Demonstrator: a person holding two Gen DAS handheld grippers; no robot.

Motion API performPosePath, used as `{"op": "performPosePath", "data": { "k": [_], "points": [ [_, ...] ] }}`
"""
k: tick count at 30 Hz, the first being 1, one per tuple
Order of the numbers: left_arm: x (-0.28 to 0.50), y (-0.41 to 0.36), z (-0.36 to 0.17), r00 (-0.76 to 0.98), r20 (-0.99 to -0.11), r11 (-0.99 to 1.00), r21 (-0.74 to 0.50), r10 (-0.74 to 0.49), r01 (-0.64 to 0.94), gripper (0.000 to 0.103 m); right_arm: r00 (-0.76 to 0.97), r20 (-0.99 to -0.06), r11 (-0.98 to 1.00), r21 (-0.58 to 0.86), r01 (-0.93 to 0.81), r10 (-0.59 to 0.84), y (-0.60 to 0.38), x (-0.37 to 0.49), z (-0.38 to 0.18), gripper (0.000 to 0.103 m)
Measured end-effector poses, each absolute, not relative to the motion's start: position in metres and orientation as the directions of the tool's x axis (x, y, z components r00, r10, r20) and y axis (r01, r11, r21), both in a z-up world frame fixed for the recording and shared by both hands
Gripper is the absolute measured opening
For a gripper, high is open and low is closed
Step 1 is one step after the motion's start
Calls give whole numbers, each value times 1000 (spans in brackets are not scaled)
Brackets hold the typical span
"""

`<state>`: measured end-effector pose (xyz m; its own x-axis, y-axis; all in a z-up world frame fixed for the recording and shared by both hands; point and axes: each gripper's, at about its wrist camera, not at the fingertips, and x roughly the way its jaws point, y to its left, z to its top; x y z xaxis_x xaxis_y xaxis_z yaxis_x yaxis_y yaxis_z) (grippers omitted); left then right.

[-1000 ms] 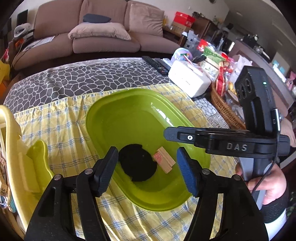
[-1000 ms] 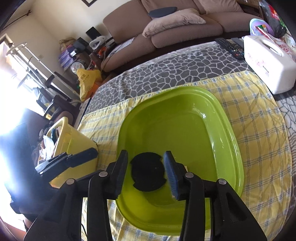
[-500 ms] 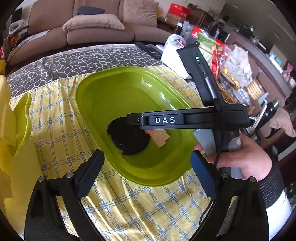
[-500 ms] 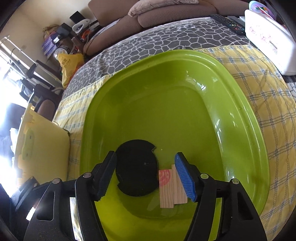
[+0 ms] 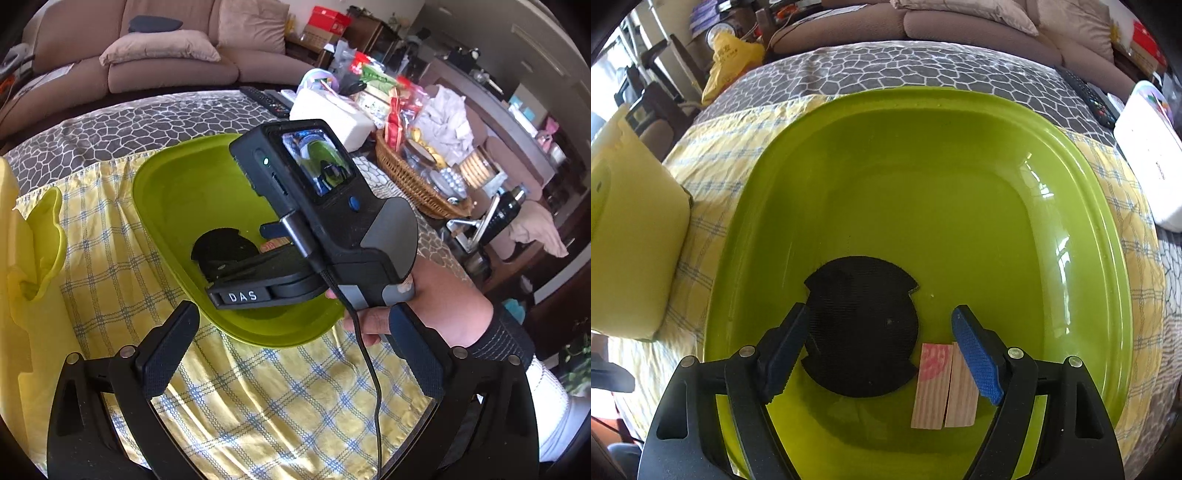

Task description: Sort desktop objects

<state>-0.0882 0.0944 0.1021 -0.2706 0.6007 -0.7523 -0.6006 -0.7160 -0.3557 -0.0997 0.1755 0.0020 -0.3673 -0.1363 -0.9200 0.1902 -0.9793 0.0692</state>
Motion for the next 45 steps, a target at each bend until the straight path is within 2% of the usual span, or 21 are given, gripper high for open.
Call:
{"op": "performPosePath", "data": {
  "k": [4, 10, 16, 19, 21, 31, 33, 37, 38, 41, 43, 45],
  "points": [
    [-91, 90, 103, -271, -745, -715, -370, 610, -593, 103, -368, -927, -970, -15, 243, -78, 163, -97, 0, 83],
    [-90, 93, 103, -271, -747, -715, -366, 608, -595, 103, -378, -926, -979, -68, 193, -10, 179, -99, 3, 83],
    [-91, 92, 108, -273, -732, -709, -384, 624, -592, 103, -388, -921, -997, 4, 82, -36, 216, -103, 7, 82],
    [-90, 92, 110, -259, -728, -693, -389, 635, -607, 103, -402, -903, -986, 108, 127, -151, 212, -101, 17, 82],
    [-87, 94, 113, -238, -730, -673, -385, 641, -632, 103, -381, -908, -977, 111, 182, -174, 203, -100, 18, 82],
    [-71, 96, 117, -199, -742, -630, -359, 640, -689, 103, -312, -944, -954, 7, 301, -105, 167, -94, -3, 88],
    [-72, 95, 117, -198, -741, -630, -362, 642, -687, 103, -333, -941, -948, -52, 315, -59, 162, -94, -4, 94],
    [-74, 92, 115, -198, -739, -635, -372, 644, -677, 103, -329, -941, -959, -23, 283, -74, 169, -97, -5, 94],
    [-74, 92, 115, -199, -739, -636, -372, 644, -676, 103, -332, -940, -961, -17, 277, -79, 171, -97, -5, 94],
    [-75, 90, 115, -202, -735, -637, -376, 647, -673, 103, -346, -935, -968, -13, 249, -76, 179, -98, -1, 83],
    [-75, 90, 115, -201, -733, -637, -381, 650, -670, 103, -362, -929, -976, -2, 220, -79, 186, -100, 1, 72],
    [-75, 90, 114, -203, -733, -641, -384, 649, -665, 103, -364, -924, -981, 47, 188, -114, 197, -106, 3, 72]
  ]
}}
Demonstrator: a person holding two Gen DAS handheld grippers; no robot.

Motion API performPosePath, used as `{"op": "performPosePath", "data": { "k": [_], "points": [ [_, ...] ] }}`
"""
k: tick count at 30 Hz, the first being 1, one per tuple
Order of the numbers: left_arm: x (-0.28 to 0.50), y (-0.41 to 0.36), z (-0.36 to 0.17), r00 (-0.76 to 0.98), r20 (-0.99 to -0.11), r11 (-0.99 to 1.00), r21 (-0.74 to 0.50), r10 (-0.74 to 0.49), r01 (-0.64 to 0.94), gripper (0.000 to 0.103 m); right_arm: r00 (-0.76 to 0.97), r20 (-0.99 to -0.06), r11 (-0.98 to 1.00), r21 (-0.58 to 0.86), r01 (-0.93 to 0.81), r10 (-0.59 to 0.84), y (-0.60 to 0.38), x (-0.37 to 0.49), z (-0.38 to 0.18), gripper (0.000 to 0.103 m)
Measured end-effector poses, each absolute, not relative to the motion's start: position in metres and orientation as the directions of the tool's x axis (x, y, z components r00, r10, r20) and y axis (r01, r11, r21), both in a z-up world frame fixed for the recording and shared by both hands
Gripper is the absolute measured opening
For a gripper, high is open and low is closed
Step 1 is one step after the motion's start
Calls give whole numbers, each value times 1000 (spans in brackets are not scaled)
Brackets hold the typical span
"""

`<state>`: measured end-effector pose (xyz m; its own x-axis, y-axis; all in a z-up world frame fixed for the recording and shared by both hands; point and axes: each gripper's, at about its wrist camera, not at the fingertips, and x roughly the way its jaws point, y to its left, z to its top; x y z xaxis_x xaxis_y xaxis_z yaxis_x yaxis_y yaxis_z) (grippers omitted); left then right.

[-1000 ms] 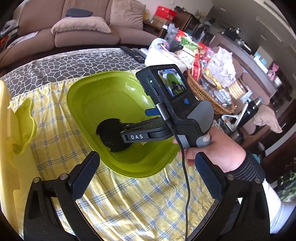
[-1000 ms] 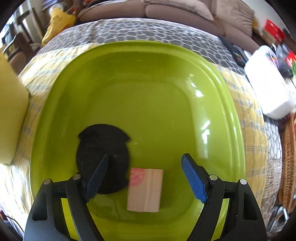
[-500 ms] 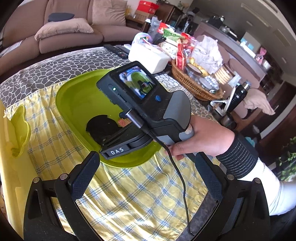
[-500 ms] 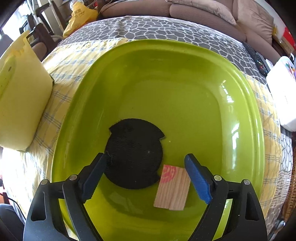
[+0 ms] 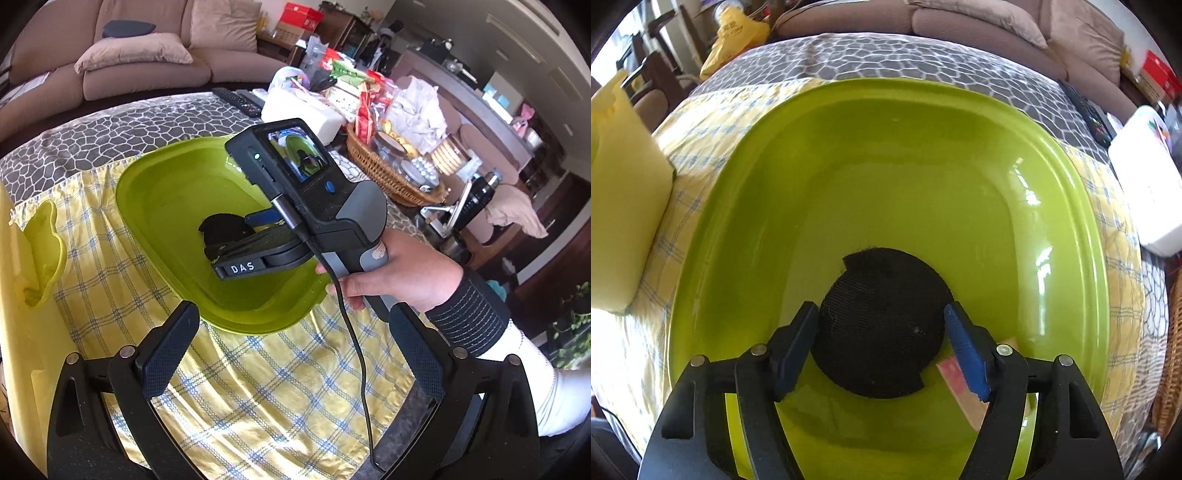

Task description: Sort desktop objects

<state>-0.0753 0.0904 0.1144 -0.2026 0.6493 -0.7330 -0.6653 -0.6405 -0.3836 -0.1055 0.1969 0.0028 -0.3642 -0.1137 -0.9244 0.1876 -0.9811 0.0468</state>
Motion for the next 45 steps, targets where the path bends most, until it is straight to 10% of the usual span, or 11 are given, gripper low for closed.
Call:
{"op": "performPosePath", "data": {
  "k": [17, 21, 27, 33, 45],
  "points": [
    [-102, 94, 105, -276, -632, -661, -521, 724, -540, 102, -503, -689, -816, 575, 57, -521, 260, -92, 59, 72],
    [-113, 95, 98, -328, -647, -709, -503, 688, -495, 74, -508, -625, -758, 646, 89, -593, 254, -88, 73, 72],
    [-120, 90, 99, -398, -623, -731, -481, 674, -484, 61, -500, -546, -680, 722, 126, -672, 241, -82, 86, 72],
    [-122, 87, 108, -442, -600, -740, -462, 667, -490, 20, -479, -525, -661, 730, 171, -704, 223, -78, 94, 72],
    [-101, 65, 153, -571, -541, -782, -341, 618, -523, 10, -488, -410, -575, 778, 253, -770, 210, -72, 129, 74]
  ]
}}
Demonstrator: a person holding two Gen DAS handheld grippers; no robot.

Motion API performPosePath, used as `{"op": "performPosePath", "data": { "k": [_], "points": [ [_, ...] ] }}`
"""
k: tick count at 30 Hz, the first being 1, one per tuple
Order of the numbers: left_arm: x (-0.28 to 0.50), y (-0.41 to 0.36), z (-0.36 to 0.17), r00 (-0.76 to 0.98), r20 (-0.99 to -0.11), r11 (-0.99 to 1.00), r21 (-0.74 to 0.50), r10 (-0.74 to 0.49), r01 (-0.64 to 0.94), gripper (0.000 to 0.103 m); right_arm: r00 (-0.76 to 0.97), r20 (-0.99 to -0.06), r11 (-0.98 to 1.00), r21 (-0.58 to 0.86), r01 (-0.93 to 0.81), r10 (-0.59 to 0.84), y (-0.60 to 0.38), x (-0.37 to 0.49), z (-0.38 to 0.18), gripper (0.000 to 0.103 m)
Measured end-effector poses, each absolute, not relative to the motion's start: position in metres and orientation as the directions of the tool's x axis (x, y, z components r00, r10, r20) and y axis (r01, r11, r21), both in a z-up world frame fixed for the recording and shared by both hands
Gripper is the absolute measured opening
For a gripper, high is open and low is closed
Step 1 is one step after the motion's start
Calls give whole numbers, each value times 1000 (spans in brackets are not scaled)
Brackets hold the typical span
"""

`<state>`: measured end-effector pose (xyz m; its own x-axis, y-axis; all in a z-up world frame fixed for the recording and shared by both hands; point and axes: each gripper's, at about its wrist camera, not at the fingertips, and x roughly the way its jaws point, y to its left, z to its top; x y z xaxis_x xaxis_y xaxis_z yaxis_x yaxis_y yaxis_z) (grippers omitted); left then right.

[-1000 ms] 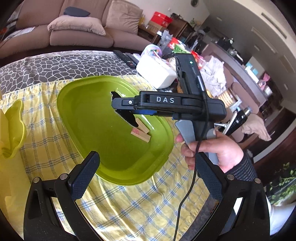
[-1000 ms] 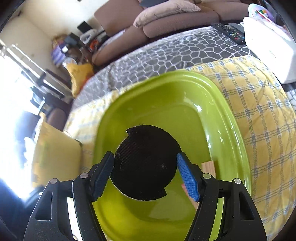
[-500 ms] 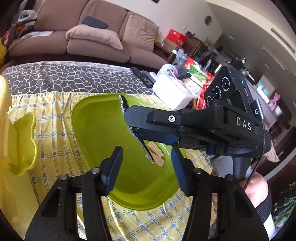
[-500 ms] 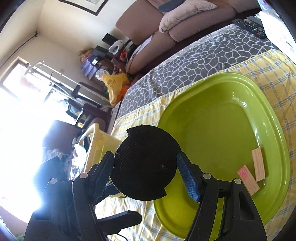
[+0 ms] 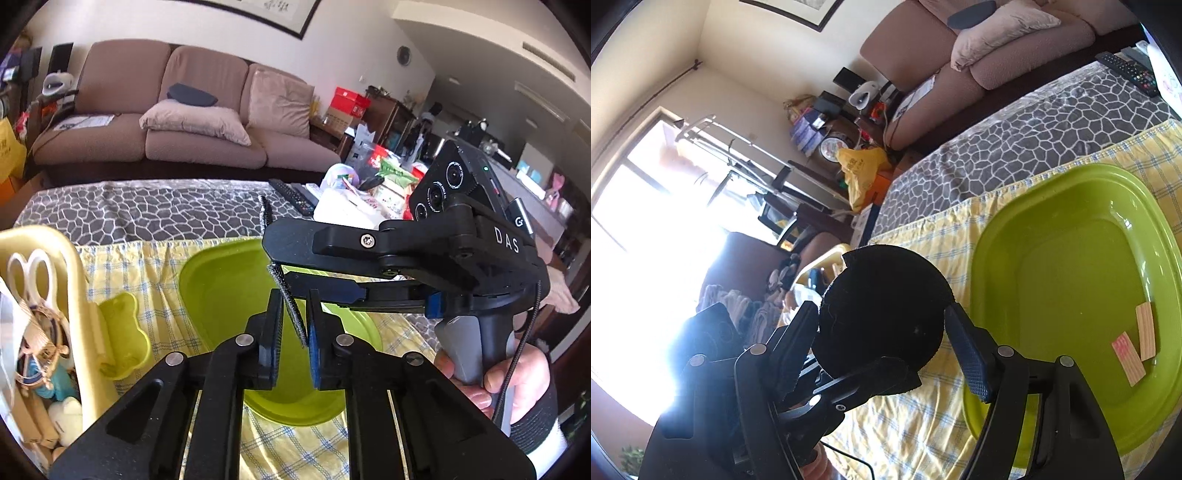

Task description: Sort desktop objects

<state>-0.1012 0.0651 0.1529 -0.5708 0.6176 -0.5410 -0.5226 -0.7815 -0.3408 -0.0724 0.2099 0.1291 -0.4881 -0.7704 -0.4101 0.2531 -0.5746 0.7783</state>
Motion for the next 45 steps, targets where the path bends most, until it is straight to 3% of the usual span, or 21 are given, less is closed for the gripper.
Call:
{"op": "performPosePath", "data": {
  "k": [10, 23, 27, 31, 34, 38, 42, 45],
  "points": [
    [-105, 2, 167, -586, -464, -746, -456, 664, -486, 3, -480, -365, -546, 776, 318, -798, 173, -72, 160, 79],
    [-91, -93, 185, -708, -455, -838, -372, 539, -399, 3, -423, -312, -485, 775, 404, -851, 98, -84, 172, 79],
    [-90, -110, 185, -755, -513, -913, -245, 408, -326, 3, -403, -343, -502, 764, 406, -848, 75, -88, 165, 79],
    [-93, -98, 176, -764, -611, -967, -9, 207, -256, 3, -415, -397, -555, 730, 398, -819, 69, -90, 159, 79],
    [-97, -79, 161, -733, -667, -961, 92, 133, -259, 3, -432, -423, -587, 712, 386, -797, 72, -91, 155, 79],
    [-98, -52, 145, -738, -675, -930, 275, -5, -245, 3, -451, -452, -622, 689, 371, -770, 73, -92, 153, 78],
    [-101, -29, 136, -746, -663, -894, 370, -63, -254, 4, -453, -474, -643, 669, 372, -755, 71, -91, 152, 78],
    [-101, -15, 125, -738, -669, -865, 418, -88, -276, 18, -455, -485, -654, 662, 367, -747, 72, -91, 150, 79]
  ]
}}
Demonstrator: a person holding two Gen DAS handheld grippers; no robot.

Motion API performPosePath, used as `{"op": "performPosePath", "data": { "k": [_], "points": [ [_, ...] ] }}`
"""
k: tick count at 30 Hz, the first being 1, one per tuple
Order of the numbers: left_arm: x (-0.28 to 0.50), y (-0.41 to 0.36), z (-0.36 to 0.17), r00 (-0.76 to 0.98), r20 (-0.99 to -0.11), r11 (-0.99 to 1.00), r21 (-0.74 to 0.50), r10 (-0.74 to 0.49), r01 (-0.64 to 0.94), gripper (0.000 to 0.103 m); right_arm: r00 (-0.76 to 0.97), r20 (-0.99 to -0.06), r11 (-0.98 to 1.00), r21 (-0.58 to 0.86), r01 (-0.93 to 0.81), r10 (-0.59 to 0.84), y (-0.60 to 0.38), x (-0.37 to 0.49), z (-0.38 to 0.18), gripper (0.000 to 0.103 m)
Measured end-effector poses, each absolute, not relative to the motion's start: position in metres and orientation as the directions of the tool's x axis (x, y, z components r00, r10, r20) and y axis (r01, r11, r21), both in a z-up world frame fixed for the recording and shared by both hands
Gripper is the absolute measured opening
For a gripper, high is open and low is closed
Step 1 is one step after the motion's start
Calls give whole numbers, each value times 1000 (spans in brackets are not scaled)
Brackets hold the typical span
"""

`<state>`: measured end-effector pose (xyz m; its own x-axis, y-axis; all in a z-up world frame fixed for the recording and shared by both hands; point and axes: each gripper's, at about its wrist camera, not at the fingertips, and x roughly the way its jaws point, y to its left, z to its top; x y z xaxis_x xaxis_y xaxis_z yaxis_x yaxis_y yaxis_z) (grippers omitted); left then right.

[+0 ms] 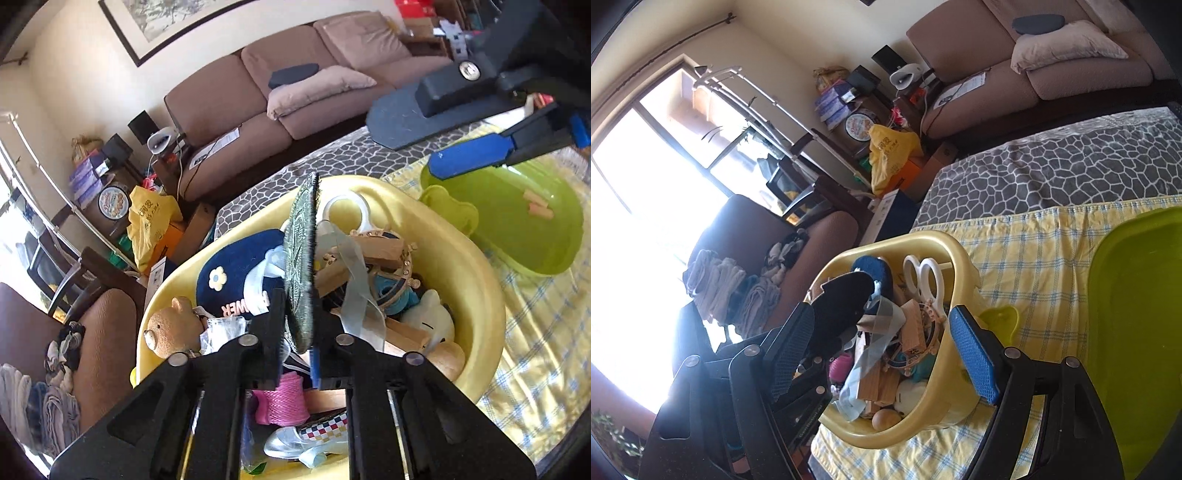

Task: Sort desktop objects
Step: 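Open the grippers to drop the medallion into the yellow bin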

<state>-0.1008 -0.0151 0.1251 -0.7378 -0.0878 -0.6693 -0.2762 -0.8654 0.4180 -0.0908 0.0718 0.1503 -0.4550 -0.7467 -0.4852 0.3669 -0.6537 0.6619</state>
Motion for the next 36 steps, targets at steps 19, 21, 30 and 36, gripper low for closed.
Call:
{"op": "performPosePath", "data": {
  "k": [19, 21, 30, 36],
  "points": [
    [-99, -81, 160, -683, -676, -953, -101, 277, -287, 94, -468, -498, -671, 652, 352, -730, 84, -88, 150, 80],
    [-99, -94, 161, -679, -656, -942, -171, 328, -290, 94, -466, -499, -671, 652, 353, -730, 82, -88, 150, 80],
    [-105, -87, 156, -632, -692, -927, -157, 349, -340, 98, -474, -550, -722, 590, 363, -688, 74, -86, 150, 80],
    [-103, -66, 149, -613, -719, -920, -97, 328, -379, 98, -481, -634, -795, 457, 398, -606, 55, -81, 149, 80]
  ]
}}
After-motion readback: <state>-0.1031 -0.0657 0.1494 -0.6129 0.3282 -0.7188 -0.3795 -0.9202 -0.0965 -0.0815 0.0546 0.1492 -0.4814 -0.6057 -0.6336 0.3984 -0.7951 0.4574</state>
